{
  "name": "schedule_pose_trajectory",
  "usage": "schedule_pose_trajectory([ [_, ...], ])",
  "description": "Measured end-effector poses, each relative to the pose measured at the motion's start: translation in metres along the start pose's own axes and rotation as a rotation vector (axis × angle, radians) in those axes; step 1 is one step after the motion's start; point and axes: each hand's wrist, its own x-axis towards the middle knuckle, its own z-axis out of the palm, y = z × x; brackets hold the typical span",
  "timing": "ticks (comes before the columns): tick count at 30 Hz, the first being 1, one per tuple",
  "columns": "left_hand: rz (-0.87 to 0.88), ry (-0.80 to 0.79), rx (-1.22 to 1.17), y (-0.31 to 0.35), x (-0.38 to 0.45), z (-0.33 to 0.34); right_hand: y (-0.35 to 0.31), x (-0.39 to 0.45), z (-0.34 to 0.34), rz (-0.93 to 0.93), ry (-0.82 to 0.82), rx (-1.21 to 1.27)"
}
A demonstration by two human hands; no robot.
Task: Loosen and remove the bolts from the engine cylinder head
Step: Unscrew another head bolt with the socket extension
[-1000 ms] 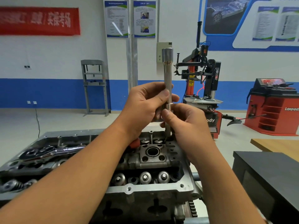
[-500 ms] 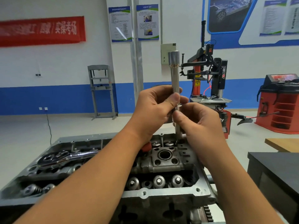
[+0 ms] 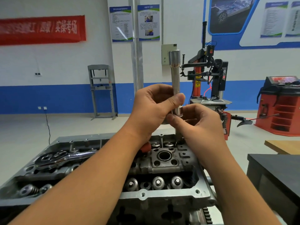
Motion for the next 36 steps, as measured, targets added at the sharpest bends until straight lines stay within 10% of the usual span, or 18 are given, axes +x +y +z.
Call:
schedule_pose_trajectory([
  [36, 0.027, 0.008, 0.036, -0.0036, 0.0023, -0.0001, 0.0031, 0.0019, 0.0004, 0.021, -0.042, 0.119],
])
